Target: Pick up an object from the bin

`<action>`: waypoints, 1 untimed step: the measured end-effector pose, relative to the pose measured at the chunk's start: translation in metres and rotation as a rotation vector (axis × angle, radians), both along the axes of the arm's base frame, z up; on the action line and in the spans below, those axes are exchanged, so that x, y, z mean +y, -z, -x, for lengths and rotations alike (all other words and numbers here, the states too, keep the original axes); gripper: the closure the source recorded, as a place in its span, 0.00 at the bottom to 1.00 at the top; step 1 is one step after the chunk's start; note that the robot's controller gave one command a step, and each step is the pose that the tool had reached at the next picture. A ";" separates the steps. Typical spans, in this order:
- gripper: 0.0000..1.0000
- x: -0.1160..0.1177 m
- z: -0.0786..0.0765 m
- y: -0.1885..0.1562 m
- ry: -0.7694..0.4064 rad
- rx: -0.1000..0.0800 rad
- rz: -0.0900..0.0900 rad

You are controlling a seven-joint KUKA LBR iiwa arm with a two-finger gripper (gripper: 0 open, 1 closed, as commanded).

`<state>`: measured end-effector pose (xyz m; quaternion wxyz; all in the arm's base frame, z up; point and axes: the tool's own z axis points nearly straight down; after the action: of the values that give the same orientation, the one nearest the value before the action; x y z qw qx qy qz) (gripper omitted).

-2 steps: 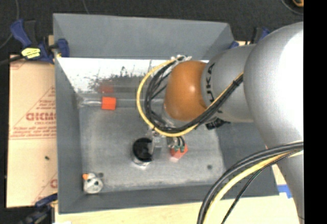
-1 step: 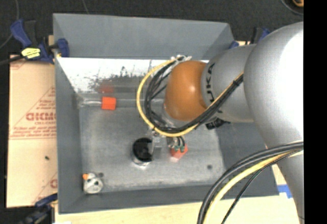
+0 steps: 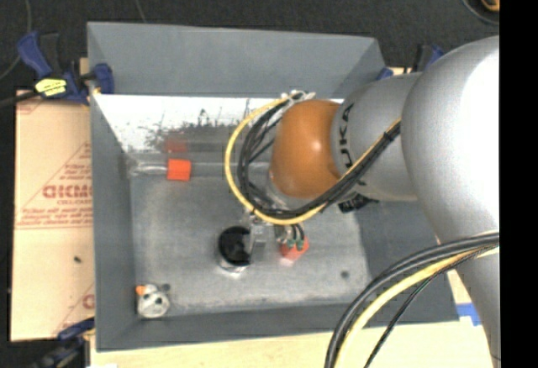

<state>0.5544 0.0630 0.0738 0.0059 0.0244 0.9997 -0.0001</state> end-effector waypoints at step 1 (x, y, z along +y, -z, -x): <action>1.00 0.000 0.000 0.000 0.000 0.000 0.000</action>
Offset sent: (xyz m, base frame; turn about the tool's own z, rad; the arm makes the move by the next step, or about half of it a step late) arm -0.0002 0.0071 0.0173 0.0271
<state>0.5544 0.0630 0.0738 0.0059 0.0242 0.9997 -0.0001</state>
